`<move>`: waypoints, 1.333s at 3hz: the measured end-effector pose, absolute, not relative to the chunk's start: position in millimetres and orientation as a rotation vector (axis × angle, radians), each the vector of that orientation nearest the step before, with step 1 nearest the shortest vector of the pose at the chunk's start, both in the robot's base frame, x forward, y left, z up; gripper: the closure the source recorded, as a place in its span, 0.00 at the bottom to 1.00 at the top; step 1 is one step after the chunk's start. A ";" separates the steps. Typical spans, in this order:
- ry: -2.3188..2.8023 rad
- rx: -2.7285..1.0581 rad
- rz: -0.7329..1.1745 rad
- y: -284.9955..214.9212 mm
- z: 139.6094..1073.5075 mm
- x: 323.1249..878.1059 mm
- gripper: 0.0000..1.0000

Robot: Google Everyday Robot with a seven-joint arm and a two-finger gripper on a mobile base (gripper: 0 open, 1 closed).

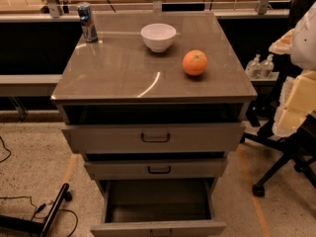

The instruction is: Close bottom drawer

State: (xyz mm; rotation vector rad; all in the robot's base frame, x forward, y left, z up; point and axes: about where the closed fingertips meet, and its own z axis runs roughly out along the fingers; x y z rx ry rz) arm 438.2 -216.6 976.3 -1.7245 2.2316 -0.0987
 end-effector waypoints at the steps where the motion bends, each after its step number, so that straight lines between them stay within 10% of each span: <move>1: 2.230 -1.723 -0.099 -216.4 976.3 438.3 0.00; 4: 2.282 -1.721 0.128 -197.3 761.5 420.6 0.00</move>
Offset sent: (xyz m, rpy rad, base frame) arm -0.0005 0.0059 -0.1396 0.0907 0.1309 -0.0230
